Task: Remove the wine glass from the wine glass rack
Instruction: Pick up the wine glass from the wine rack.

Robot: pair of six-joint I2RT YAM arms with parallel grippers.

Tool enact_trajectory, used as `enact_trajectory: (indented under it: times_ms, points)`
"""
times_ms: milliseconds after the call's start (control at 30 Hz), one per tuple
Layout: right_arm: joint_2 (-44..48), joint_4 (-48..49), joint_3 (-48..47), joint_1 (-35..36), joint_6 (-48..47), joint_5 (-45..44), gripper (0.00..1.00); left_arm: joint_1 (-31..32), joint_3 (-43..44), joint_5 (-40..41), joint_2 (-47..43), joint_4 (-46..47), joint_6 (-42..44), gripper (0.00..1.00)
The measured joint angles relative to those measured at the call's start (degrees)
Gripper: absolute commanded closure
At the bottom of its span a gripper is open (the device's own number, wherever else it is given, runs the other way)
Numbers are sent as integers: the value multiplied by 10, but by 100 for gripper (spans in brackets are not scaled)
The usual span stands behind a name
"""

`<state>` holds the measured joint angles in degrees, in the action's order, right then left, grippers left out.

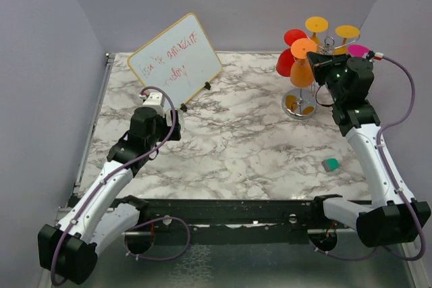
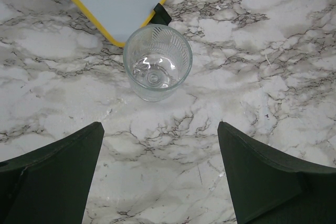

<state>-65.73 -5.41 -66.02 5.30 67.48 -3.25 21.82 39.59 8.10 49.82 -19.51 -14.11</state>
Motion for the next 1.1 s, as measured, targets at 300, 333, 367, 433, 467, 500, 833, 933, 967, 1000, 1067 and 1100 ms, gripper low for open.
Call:
enact_trajectory:
  times_ms: [300, 333, 367, 433, 467, 500, 833, 933, 967, 1000, 1067, 1100]
  points:
    - [9, 15, 6, 3, -3, -55, 99, 0, 0, 0, 2, 0, 0, 9]
    - [12, 15, 7, 3, -3, -57, 100, 0, 0, 0, 2, 0, 0, 9]
    - [16, 15, 10, 4, -4, -59, 99, 0, 0, 0, 3, 0, 0, 9]
    - [26, 15, 15, 5, -5, -59, 100, 0, 0, 0, 3, 0, 0, 9]
    - [31, 14, 17, 5, -5, -59, 100, 0, 0, 0, 3, 0, 0, 9]
    - [37, 14, 20, 6, -5, -59, 100, 0, 0, 0, 3, 0, 0, 9]
    - [90, -14, 36, 6, -11, -64, 100, 0, 0, -1, 3, 0, 0, 9]
    - [103, -16, 41, 7, -14, -57, 99, 0, 0, -1, 3, 0, 0, 8]
    - [106, -16, 43, 7, -14, -54, 99, 0, 0, -2, 3, 0, 0, 8]
    - [108, -16, 45, 7, -15, -50, 99, 0, 0, -2, 3, 0, 0, 8]
    - [111, -16, 50, 7, -16, -43, 100, 0, 0, -2, 3, 0, 0, 8]
    - [111, -16, 52, 7, -17, -38, 100, 0, 0, -2, 2, 0, 0, 8]
